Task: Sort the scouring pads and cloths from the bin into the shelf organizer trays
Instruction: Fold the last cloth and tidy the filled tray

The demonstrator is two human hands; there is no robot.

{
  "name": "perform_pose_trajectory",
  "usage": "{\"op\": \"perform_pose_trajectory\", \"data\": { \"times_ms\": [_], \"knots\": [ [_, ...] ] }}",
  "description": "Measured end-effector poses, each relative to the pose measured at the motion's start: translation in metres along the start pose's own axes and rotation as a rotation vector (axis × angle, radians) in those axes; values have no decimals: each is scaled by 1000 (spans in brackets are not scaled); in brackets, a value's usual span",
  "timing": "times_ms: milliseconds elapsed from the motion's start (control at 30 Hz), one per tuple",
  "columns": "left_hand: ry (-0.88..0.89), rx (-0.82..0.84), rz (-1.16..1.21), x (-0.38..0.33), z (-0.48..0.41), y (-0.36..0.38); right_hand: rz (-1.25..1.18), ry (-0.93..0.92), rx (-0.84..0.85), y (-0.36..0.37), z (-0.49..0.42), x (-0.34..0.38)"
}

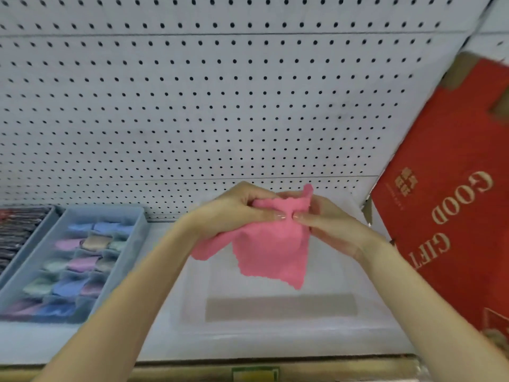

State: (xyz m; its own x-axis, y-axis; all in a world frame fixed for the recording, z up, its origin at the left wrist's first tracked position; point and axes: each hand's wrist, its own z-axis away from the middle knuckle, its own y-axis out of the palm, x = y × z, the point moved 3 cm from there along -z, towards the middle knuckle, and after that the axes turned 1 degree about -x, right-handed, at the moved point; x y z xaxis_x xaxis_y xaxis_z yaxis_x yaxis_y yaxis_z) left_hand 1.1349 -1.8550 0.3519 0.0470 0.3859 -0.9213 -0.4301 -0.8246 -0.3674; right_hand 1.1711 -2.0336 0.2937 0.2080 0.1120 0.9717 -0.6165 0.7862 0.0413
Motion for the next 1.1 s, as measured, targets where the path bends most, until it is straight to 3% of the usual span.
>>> {"op": "perform_pose_trajectory", "data": {
  "times_ms": [167,433,667,767,867,1100],
  "knots": [
    [-21,-72,-125,-17,17,-33,-183,-200,-184,4,8,31],
    [-167,-84,-138,19,51,-75,-130,-349,-612,-4,23,72],
    [-88,-502,295,39,51,-86,51,-331,-729,-11,37,78],
    [-99,-684,315,32,41,-74,115,-340,-821,-7,39,78],
    [-78,-713,304,14,33,-49,154,-347,-769,14,35,75],
    [65,-610,373,-16,20,-4,98,-387,-618,63,11,77]
  ]
}}
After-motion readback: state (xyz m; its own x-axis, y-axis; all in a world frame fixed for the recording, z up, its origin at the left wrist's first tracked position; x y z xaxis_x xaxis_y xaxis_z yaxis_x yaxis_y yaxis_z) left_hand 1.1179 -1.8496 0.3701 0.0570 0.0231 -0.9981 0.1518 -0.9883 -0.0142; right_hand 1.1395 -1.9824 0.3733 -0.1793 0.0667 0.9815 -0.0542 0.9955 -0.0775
